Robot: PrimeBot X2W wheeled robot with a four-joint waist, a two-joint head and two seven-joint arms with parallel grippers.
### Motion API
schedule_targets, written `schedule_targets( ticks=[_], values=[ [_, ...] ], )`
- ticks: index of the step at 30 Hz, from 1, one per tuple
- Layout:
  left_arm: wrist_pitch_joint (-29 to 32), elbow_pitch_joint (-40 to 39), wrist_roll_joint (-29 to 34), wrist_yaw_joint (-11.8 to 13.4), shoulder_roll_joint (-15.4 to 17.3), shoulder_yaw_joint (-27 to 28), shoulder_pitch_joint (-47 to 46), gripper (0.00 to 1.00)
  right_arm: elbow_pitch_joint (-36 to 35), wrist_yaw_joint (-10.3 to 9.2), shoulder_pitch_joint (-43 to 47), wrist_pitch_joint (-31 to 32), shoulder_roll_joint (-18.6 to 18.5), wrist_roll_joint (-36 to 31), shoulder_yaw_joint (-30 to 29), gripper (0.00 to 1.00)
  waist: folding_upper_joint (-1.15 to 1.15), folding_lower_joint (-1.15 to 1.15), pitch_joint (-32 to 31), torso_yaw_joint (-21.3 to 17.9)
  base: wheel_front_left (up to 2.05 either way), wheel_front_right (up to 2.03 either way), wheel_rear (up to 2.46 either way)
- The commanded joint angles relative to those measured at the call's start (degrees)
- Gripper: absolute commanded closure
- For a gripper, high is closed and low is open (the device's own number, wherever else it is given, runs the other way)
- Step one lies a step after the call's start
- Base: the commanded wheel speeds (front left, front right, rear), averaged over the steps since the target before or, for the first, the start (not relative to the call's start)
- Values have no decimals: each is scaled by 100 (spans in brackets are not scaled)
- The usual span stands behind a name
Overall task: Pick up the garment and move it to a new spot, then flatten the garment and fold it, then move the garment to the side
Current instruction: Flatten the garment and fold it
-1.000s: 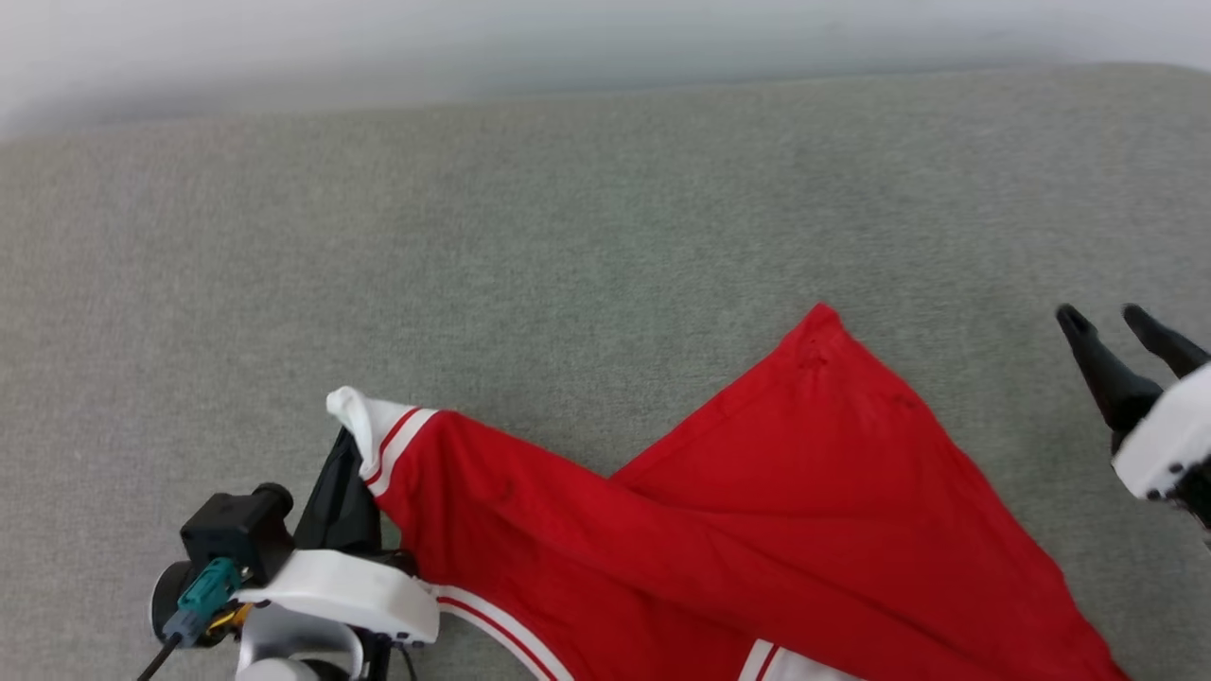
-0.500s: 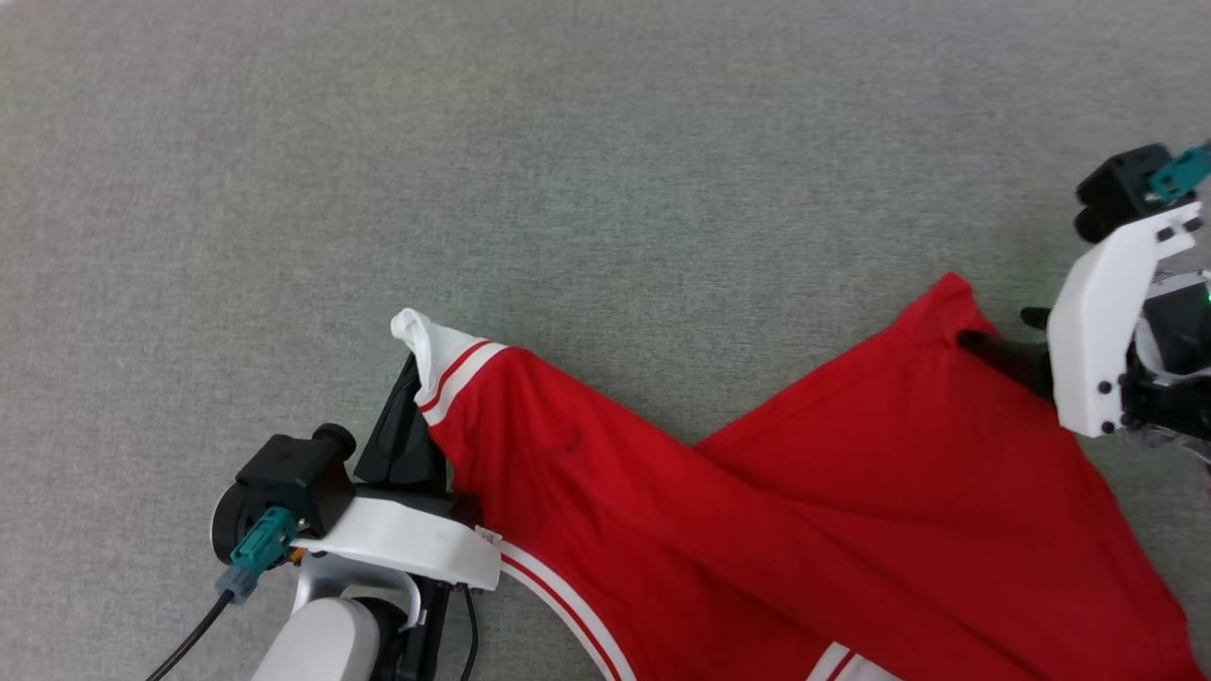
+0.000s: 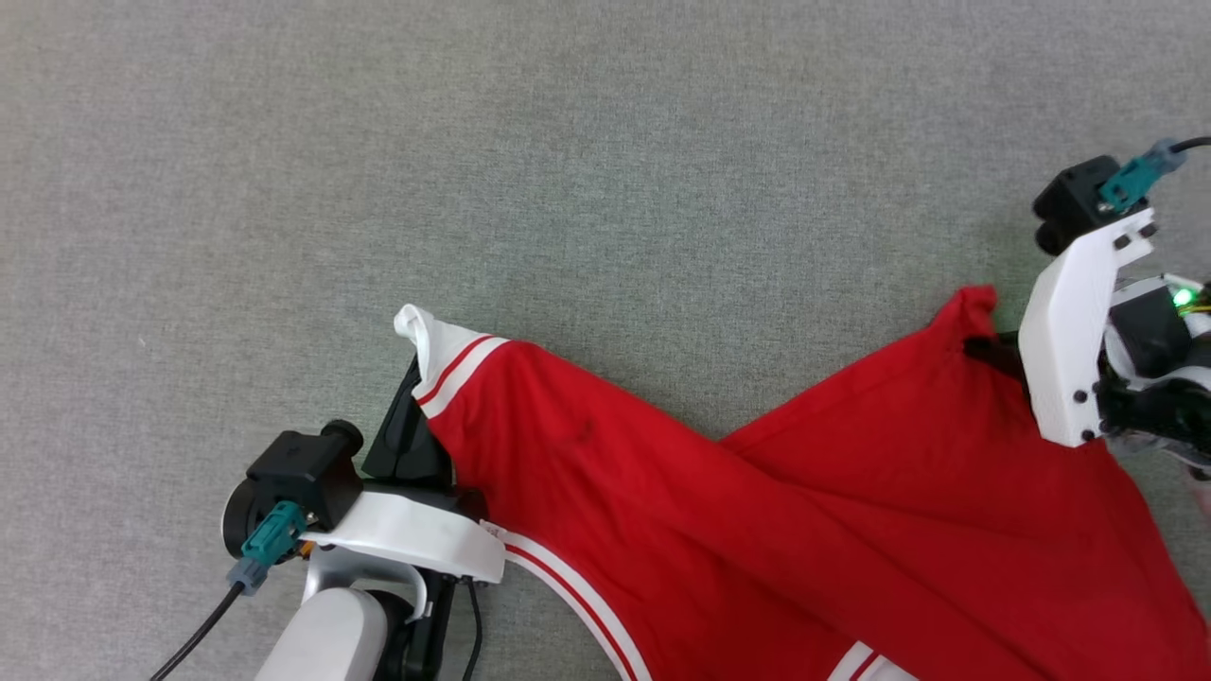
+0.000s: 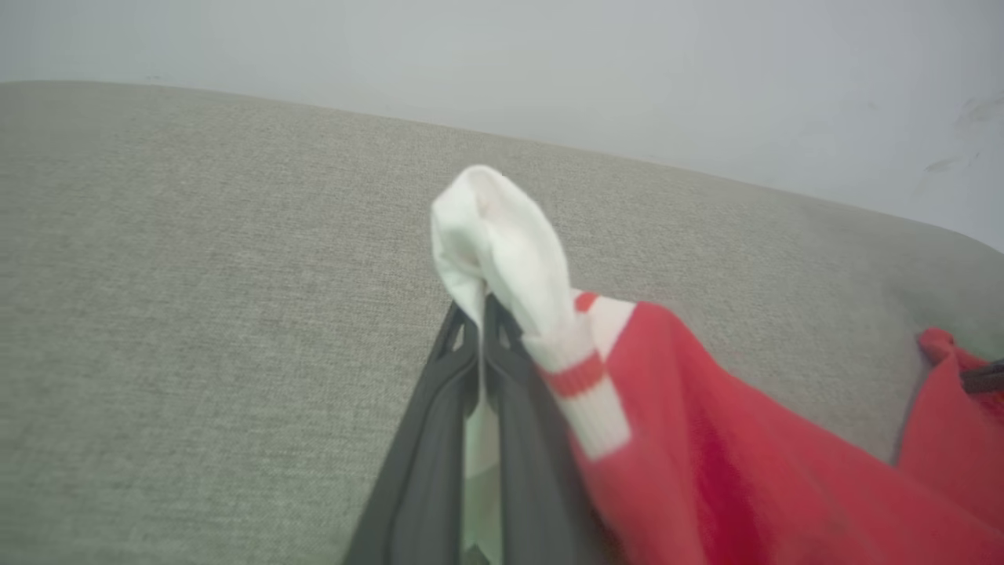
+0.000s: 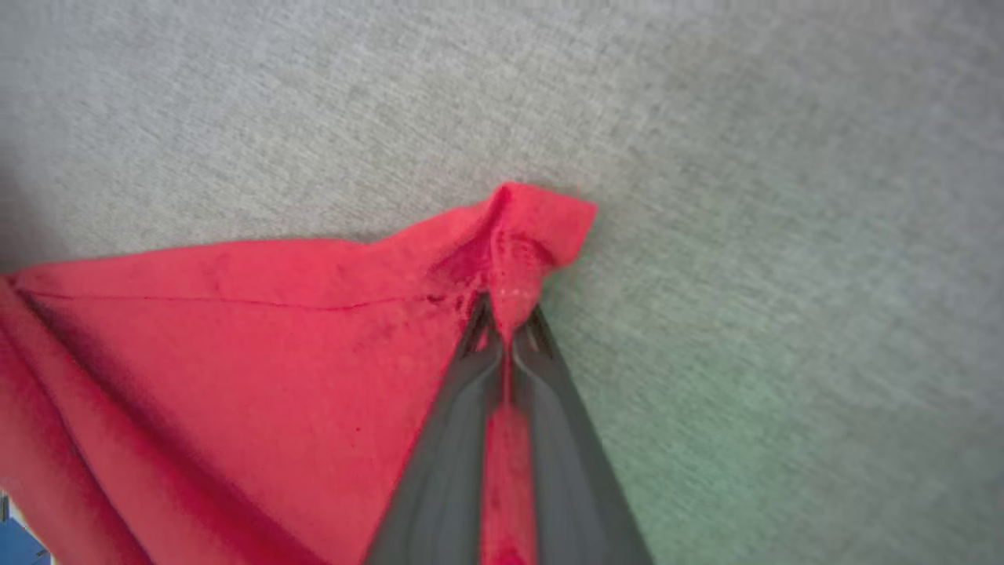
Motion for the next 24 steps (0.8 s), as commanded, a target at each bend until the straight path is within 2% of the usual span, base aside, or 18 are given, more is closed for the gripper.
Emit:
schedule_targets(
  ticks=[1,4,11,17,24],
  values=[
    [-24,13,-15,-21,2,26,-94,100,134,-2,147,5,61,60,140,100,0,-1,-41,-14,0,0,0],
    [-30,52,-35,-42,64,46,-148,100,107,-2,-3,-295,-37,123,180,100,0,-1,-158,-46,0,0,0],
    [80,366,13,-290,340,80,-671,100,368,-2,-276,-1255,-130,0,167,100,0,-1,-685,-187,0,0,0],
    [292,775,-74,-530,552,229,-1609,100,853,-3,-533,-2082,72,-231,-70,100,0,-1,-1214,-403,0,0,0],
    [676,1859,-301,-900,749,394,-2957,100,1494,-3,-1066,-2825,469,-398,-241,100,0,-1,-1657,-737,0,0,0]
  ],
)
